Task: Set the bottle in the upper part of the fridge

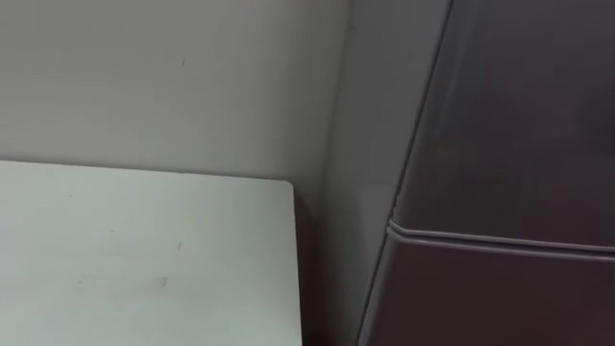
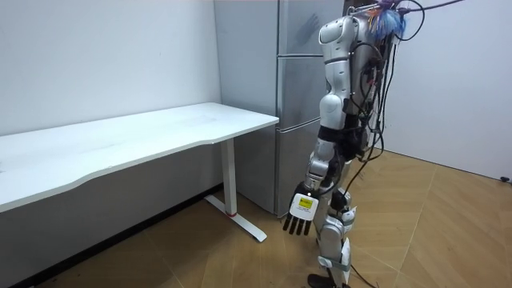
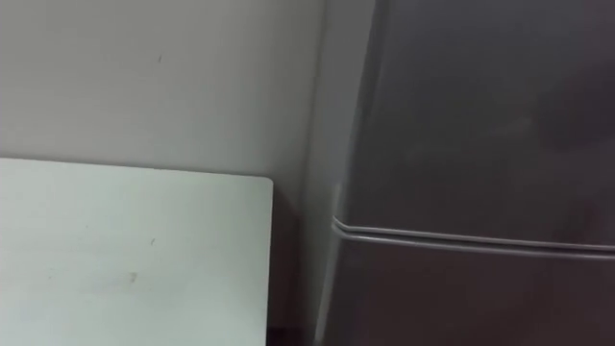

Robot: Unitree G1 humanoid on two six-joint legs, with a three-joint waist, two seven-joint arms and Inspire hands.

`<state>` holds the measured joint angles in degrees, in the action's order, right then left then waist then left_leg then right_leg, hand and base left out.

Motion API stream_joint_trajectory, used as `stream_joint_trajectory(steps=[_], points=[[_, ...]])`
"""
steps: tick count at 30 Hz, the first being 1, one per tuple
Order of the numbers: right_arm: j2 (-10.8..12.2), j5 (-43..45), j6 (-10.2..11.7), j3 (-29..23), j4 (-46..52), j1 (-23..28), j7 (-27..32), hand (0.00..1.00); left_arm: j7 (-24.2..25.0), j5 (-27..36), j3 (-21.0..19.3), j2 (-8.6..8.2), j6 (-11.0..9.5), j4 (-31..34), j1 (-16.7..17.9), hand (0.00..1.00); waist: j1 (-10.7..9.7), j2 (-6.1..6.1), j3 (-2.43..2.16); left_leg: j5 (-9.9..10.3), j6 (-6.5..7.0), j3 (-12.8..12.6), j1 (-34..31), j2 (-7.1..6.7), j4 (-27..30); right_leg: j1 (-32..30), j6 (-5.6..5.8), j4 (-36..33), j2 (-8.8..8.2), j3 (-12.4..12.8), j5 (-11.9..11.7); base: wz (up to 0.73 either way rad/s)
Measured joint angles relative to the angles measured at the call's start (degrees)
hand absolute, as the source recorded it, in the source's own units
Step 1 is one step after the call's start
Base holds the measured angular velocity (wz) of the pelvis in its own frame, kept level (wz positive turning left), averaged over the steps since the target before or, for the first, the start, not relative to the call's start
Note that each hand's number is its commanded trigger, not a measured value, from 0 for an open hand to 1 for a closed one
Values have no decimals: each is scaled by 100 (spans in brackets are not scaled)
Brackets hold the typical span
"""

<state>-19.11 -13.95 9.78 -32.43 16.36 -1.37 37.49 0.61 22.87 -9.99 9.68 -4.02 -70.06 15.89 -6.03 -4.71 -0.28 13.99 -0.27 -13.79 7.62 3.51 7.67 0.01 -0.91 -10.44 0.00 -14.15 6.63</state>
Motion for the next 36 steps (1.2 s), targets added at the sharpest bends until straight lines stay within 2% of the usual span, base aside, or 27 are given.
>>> stream_joint_trajectory(steps=[3,5,11,12,13,14,16,17,19,23,25,29,30,32,34,36], points=[[2,-340,-5,-139,-233,125,198,0,-122,9,6,-7,44,49,10,0,-43,39,16,1,1,-10,8,4,3,1,0,-10,4,6,0,0],[19,-515,-102,-220,-393,238,298,0,-174,12,5,-8,109,117,8,0,-48,58,17,3,4,-17,10,4,3,-1,0,-13,3,14,0,0],[199,-940,-165,-274,-629,795,617,0,-262,3,-12,-45,223,166,6,0,-55,217,10,9,12,-32,-9,16,-19,-23,5,-17,-10,21,3,-2],[316,-940,-170,-277,-727,933,695,0,-295,8,-73,-60,263,247,29,0,-54,248,0,9,12,-29,-15,4,-23,-25,8,-22,-14,17,17,0],[466,-957,-194,-276,-811,1044,789,0,-345,12,-106,-87,291,356,66,0,-63,227,11,9,12,-31,-16,-9,-24,-33,2,-39,-18,20,35,0],[534,-977,-200,-269,-865,1105,817,0,-373,12,-105,-101,297,397,69,0,-64,241,2,8,11,-30,-16,-14,-22,-31,3,-41,-19,20,40,0],[811,-1233,-230,-235,-1171,1287,912,0,-456,97,-90,-163,310,451,37,0,-28,280,-20,8,11,-34,-12,-20,-20,-32,4,-45,-22,19,58,0],[867,-1330,-233,-203,-1266,1332,963,0,-470,153,-69,-179,311,462,17,0,-24,291,-18,8,11,-39,-13,-21,-17,-33,4,-45,-24,18,59,0],[1040,-1648,-245,-22,-1688,1437,1017,0,-486,229,95,-219,325,480,-35,0,-33,314,-15,8,11,-40,-17,-26,-11,-37,4,-46,-34,12,65,0],[1236,-1811,-240,217,-2378,1634,1007,0,-482,232,121,-225,321,601,-35,0,-18,340,-16,7,11,2,3,-29,-2,5,19,-44,-63,-1,98,7],[1331,-1953,-242,409,-2732,1670,1009,0,-480,234,132,-228,326,604,-18,0,-1,394,-13,7,11,-1,-1,-28,2,-15,23,-43,-61,0,102,0],[1336,-1978,-214,784,-3438,1666,982,0,-443,240,237,-223,332,657,-9,0,28,460,-11,6,12,-24,1,-36,8,-20,37,-56,-61,4,124,0],[1337,-1963,-213,1028,-3824,1660,944,0,-417,249,297,-221,332,682,-9,0,28,462,-11,6,12,-25,0,-39,10,-19,38,-54,-73,6,134,0],[1339,-1960,-240,1407,-4315,1680,787,0,-390,271,489,-230,332,715,-13,0,25,465,-9,6,10,-24,-1,-42,9,-15,43,-51,-86,14,159,0],[1345,-1962,-376,1806,-4781,1737,462,0,-369,320,715,-257,357,714,-46,0,24,485,-10,5,9,-46,18,-40,11,-13,43,-71,-84,21,183,0],[1343,-1935,-400,1987,-5196,1722,191,0,-350,360,799,-270,367,697,-70,0,38,483,1,5,8,-81,71,-44,12,-8,37,-144,-78,37,227,-8]])
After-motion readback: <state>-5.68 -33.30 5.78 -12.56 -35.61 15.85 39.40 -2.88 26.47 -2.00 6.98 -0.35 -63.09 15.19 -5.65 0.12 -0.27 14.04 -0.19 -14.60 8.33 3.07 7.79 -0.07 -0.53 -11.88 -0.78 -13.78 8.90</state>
